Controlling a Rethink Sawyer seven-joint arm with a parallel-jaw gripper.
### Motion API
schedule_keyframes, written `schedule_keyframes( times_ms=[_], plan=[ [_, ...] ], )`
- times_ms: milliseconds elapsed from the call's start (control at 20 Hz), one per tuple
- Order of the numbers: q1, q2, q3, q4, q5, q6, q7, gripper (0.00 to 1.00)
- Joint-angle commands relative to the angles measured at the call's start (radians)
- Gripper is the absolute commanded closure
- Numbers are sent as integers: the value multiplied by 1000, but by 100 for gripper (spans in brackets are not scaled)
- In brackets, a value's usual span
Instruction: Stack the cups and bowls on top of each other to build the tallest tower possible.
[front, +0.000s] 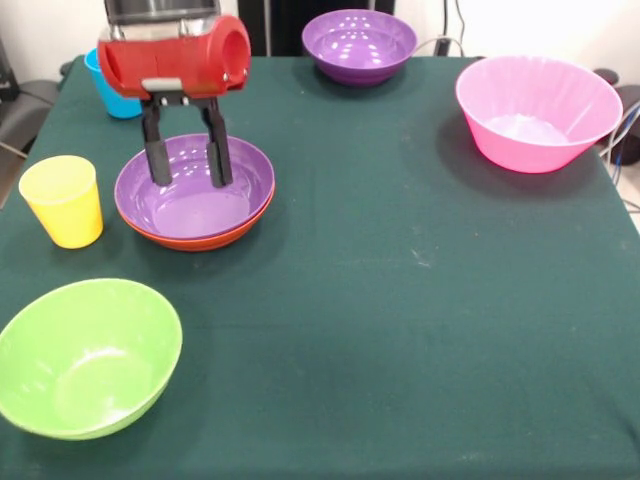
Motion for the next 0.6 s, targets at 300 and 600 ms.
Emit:
schedule_keyframes(
  times_ms=[300, 600],
  plan=[
    [48, -111, -18, 30, 15, 246, -39, 0],
    [55, -80, -14, -20, 4, 268, -50, 0]
  ],
)
